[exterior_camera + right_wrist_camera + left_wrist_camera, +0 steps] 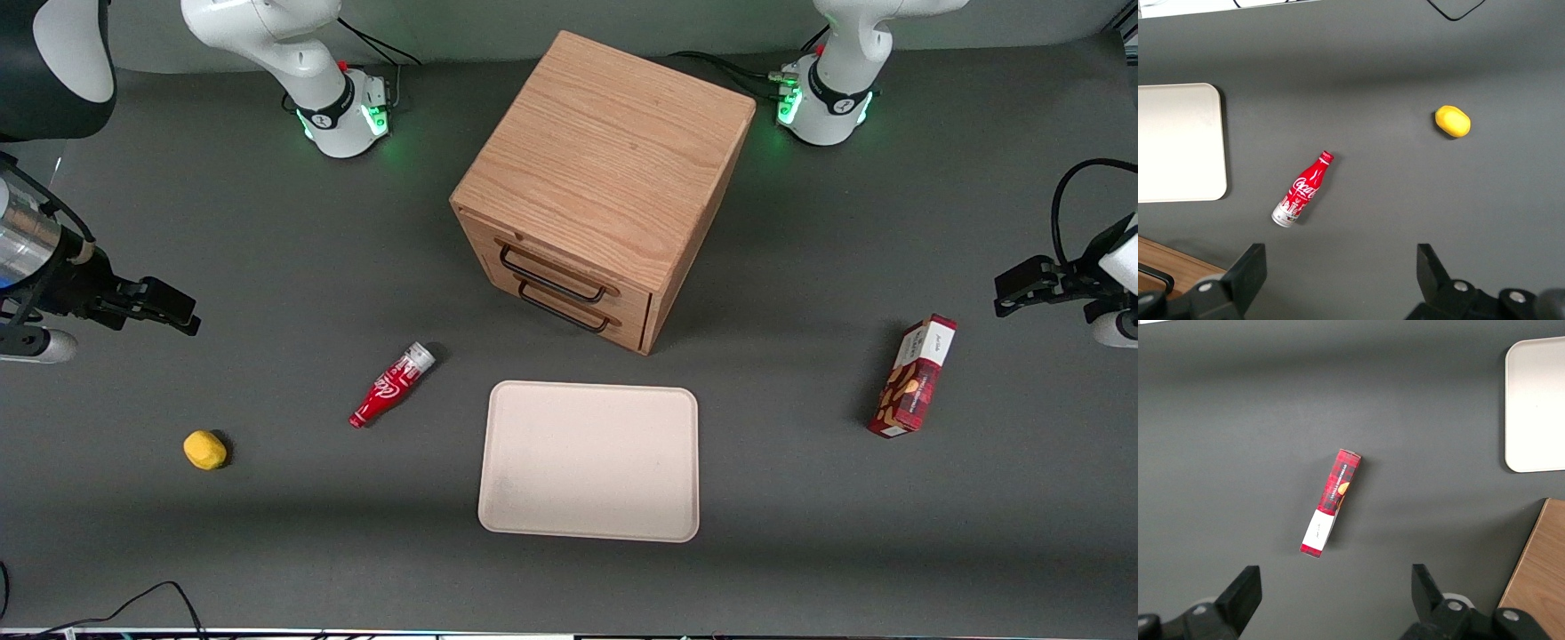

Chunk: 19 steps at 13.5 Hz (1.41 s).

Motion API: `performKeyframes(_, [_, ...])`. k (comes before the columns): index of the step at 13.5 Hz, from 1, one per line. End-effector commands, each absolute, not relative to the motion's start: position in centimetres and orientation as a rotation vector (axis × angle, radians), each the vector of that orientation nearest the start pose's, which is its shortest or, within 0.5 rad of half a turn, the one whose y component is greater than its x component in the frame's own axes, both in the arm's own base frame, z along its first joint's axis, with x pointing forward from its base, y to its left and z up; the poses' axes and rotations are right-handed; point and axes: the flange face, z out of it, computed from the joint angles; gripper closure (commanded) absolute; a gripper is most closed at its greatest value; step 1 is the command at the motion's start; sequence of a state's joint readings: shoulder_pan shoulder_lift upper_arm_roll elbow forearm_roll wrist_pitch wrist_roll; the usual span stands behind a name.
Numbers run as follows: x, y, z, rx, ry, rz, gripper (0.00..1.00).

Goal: Open upper drawer
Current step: 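Move the right gripper to the upper drawer's black handle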

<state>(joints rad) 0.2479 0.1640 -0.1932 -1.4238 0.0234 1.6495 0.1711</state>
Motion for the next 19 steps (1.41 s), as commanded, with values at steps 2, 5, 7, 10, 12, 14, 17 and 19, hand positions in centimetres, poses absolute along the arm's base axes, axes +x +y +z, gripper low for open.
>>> performKeyframes(2, [61.3,4.6,61.2,-3.135,0.166,-0.100,0.00])
performKeyframes(5, [61.5,6.2,61.2,-3.147,-0.046,-0.104,0.00])
performKeyframes(7, [61.4,10.0,61.6,-3.153,-0.163,-0.129,0.00])
performKeyframes(10, [60.3,15.9,61.4,-3.133,-0.324,-0.124,0.00])
performKeyframes(12, [59.2,20.6,60.9,-3.105,-0.582,-0.114,0.00])
performKeyframes(14, [59.1,24.4,60.3,-3.078,-0.702,-0.116,0.00])
performKeyframes(17, [56.8,32.4,58.4,-3.040,-0.897,-0.092,0.00])
performKeyframes(19, [55.7,35.7,56.7,-3.004,-1.019,-0.065,0.00])
